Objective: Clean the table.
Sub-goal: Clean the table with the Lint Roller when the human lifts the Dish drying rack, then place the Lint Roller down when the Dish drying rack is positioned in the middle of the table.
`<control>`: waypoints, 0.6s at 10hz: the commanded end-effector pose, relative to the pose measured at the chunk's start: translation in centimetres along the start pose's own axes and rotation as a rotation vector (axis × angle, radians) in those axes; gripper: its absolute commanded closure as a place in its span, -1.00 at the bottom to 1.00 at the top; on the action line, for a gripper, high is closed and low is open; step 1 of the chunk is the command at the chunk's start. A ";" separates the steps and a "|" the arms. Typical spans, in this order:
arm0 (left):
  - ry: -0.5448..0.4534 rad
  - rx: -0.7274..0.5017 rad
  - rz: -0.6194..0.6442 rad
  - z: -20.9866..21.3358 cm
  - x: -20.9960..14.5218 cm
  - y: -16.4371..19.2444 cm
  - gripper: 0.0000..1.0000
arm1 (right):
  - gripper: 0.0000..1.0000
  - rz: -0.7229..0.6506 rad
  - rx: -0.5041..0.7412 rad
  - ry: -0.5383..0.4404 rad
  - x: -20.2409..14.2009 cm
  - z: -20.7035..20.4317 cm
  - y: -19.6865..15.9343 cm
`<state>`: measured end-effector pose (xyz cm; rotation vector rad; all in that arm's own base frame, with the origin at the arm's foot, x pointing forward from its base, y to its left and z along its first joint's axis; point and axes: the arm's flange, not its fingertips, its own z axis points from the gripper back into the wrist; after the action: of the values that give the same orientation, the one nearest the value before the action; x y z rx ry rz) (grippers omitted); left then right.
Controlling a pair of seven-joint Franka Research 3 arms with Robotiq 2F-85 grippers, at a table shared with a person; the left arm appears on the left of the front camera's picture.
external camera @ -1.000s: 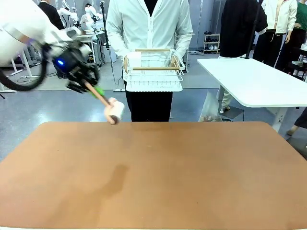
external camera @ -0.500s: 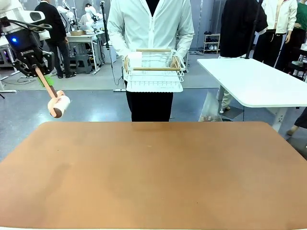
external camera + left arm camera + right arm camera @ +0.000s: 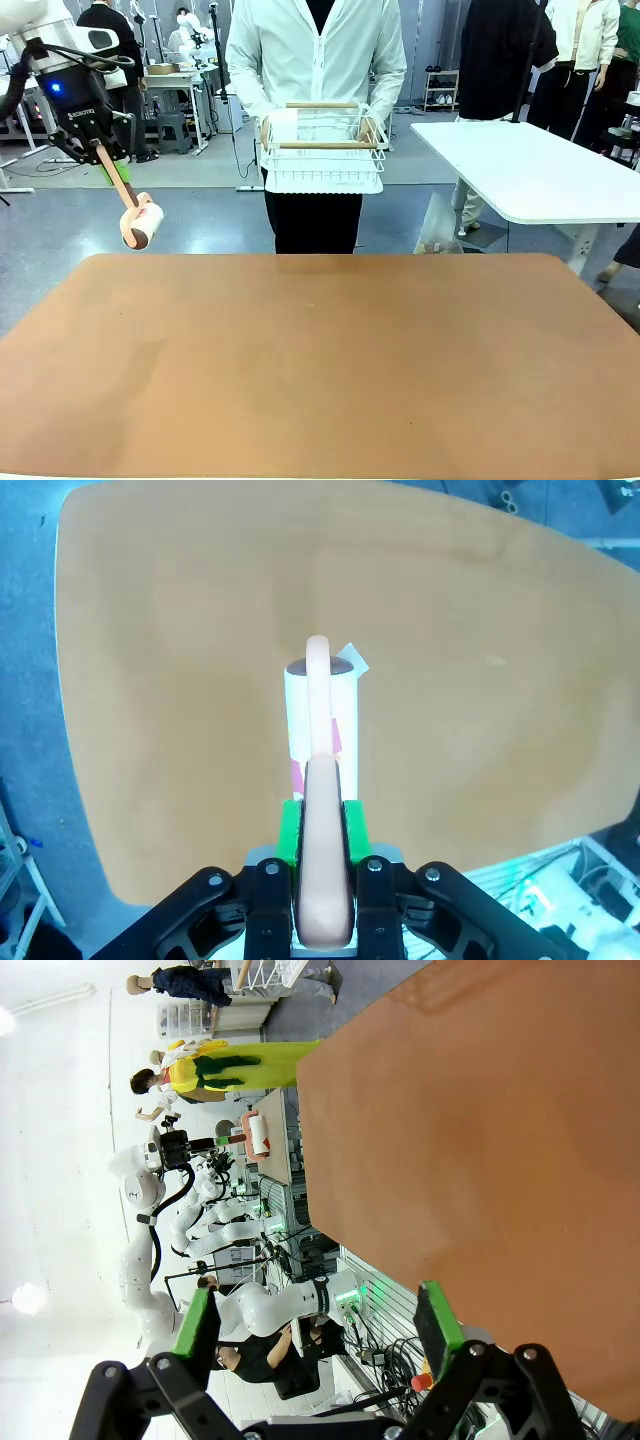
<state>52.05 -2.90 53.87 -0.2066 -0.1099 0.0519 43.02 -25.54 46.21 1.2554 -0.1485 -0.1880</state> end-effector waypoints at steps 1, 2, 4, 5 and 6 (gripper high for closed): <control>0.005 0.016 0.002 0.2 -0.1 0.7 0.63 | -1.00 0.001 0.003 0.000 -0.2 0.0 0.3; 0.005 0.016 0.002 0.2 -0.1 0.7 0.63 | -1.00 0.001 0.003 0.000 -0.2 0.0 0.3; 0.005 0.016 0.002 0.2 -0.1 0.7 0.63 | -1.00 0.001 0.003 0.000 -0.2 0.0 0.3; 0.005 0.016 0.002 0.2 -0.1 0.7 0.63 | -1.00 0.001 0.003 0.000 -0.2 0.0 0.3; 0.005 0.016 0.002 0.2 -0.1 0.7 0.63 | -1.00 0.001 0.003 0.000 -0.2 0.0 0.3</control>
<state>52.11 -2.41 53.74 -0.2038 -0.1076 0.0591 43.02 -25.54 46.21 1.2554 -0.1485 -0.1880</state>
